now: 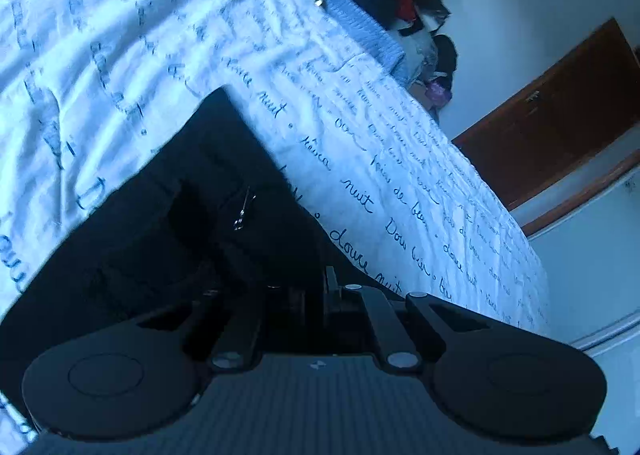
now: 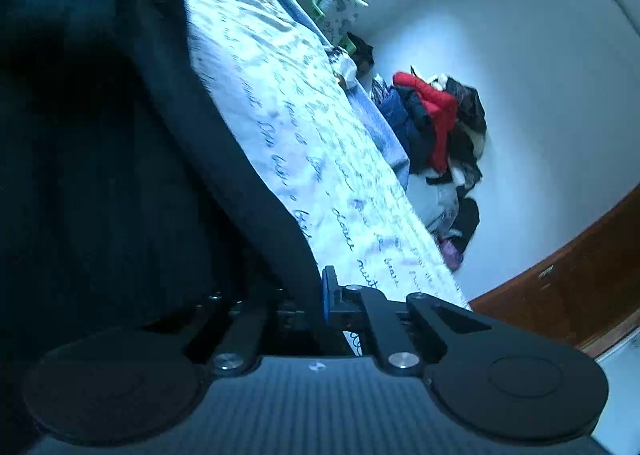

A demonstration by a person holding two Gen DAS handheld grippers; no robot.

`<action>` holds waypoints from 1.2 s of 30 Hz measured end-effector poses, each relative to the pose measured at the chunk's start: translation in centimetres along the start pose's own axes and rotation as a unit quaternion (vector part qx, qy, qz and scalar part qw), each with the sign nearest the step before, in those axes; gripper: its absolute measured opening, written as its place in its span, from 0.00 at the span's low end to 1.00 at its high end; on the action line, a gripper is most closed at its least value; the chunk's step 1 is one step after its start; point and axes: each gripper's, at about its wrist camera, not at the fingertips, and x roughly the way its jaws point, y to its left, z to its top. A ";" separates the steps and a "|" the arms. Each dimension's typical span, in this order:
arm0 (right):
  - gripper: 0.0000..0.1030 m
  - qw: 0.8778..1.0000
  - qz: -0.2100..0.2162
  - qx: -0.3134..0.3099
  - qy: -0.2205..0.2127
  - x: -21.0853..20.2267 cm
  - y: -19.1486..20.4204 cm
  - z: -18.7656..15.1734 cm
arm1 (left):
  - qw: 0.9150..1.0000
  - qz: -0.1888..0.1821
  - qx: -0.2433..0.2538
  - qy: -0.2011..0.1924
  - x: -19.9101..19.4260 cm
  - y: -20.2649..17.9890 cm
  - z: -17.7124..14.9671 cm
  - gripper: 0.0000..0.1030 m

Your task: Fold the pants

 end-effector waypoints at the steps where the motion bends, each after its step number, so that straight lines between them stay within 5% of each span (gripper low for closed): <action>1: 0.04 1.000 -0.001 -0.003 -0.003 -0.7 0.2 0.2 | 1.000 -0.002 0.005 -0.004 -0.6 0.1 -0.2 0.12; 15: 0.04 0.999 0.026 -0.014 -0.018 -9.6 4.3 0.7 | 0.998 -0.030 0.057 0.002 -7.2 3.0 -3.7 0.12; 36: 0.03 0.994 0.096 -0.045 0.014 -12.5 9.8 0.1 | 0.997 0.017 0.062 0.041 -7.2 6.5 -7.2 0.12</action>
